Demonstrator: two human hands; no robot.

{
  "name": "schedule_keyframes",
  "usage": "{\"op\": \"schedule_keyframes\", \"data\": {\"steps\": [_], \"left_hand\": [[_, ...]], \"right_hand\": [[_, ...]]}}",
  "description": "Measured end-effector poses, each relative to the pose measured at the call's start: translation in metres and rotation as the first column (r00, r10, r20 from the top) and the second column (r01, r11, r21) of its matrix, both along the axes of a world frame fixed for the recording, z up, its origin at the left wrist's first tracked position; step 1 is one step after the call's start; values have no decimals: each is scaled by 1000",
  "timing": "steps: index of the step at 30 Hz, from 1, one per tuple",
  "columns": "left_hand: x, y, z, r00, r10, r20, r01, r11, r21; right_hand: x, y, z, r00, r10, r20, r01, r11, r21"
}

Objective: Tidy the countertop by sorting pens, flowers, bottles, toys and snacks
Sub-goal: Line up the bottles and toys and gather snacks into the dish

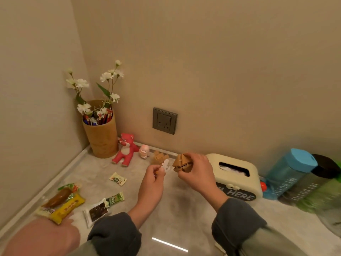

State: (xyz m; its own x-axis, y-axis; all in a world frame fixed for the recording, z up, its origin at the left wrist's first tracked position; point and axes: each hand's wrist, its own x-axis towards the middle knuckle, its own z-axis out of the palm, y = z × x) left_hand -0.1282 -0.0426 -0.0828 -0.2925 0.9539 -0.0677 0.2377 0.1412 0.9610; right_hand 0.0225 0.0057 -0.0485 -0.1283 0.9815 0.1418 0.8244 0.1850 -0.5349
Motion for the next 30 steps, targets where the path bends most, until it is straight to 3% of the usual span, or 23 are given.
{"op": "schedule_keyframes", "data": {"steps": [9, 17, 19, 22, 25, 30], "left_hand": [[-11, 46, -16, 989, -47, 142, 49, 999, -13], [-12, 54, -19, 969, -87, 231, 82, 996, 29], [-10, 55, -18, 973, -91, 210, 79, 995, 66], [-4, 52, -10, 983, -94, 155, 75, 990, 119], [7, 45, 4, 981, -133, 143, 109, 980, 164], [25, 28, 24, 974, -220, 62, 199, 949, 243]], "right_hand": [[-20, 49, -19, 896, 21, 444, -47, 998, 48], [-19, 61, -28, 839, 41, 542, -70, 997, 33], [-16, 54, -20, 899, 24, 438, -53, 997, 54], [-13, 36, -4, 999, -43, 33, 41, 998, 52], [-11, 16, 13, 891, -105, -442, 44, 988, -146], [2, -5, 23, 788, -102, -608, 9, 988, -155]]}}
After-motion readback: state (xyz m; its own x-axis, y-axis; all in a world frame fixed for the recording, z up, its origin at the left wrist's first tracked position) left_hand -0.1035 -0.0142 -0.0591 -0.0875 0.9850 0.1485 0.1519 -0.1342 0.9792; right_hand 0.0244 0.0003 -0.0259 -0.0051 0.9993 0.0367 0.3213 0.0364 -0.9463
